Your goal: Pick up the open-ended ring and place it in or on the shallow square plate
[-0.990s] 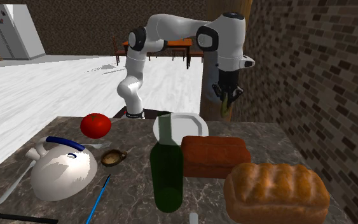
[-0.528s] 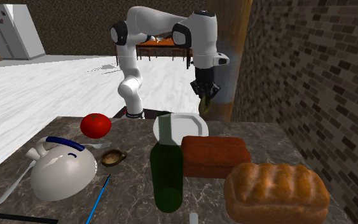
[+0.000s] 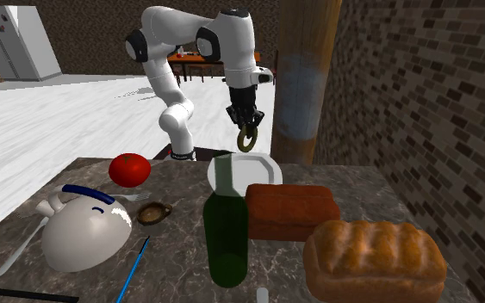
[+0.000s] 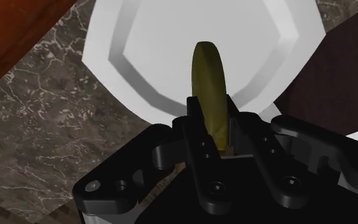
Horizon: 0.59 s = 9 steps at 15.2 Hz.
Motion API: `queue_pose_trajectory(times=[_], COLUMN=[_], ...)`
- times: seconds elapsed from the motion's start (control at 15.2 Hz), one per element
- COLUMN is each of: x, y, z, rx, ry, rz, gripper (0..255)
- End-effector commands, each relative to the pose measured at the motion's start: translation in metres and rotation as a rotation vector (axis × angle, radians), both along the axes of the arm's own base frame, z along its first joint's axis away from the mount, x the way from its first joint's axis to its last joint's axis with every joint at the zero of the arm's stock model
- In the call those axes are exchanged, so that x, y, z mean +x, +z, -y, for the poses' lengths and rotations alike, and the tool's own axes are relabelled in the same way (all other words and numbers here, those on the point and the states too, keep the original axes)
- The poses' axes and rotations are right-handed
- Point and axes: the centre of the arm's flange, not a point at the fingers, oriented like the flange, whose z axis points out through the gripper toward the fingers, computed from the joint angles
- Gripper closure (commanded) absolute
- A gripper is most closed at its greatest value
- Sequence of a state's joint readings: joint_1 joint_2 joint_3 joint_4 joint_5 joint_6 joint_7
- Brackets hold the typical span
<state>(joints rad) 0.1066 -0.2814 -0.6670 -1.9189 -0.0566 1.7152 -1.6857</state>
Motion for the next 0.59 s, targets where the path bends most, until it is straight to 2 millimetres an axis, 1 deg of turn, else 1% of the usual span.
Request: queue_pose_trajectory(times=[0.0, 0.53], x=[-0.011, -0.011], y=[-0.006, -0.048], z=[0.001, 0.001], rx=[-0.001, -0.001], ry=[0.001, 0.001], rz=[0.000, 0.000], gripper=[255, 255])
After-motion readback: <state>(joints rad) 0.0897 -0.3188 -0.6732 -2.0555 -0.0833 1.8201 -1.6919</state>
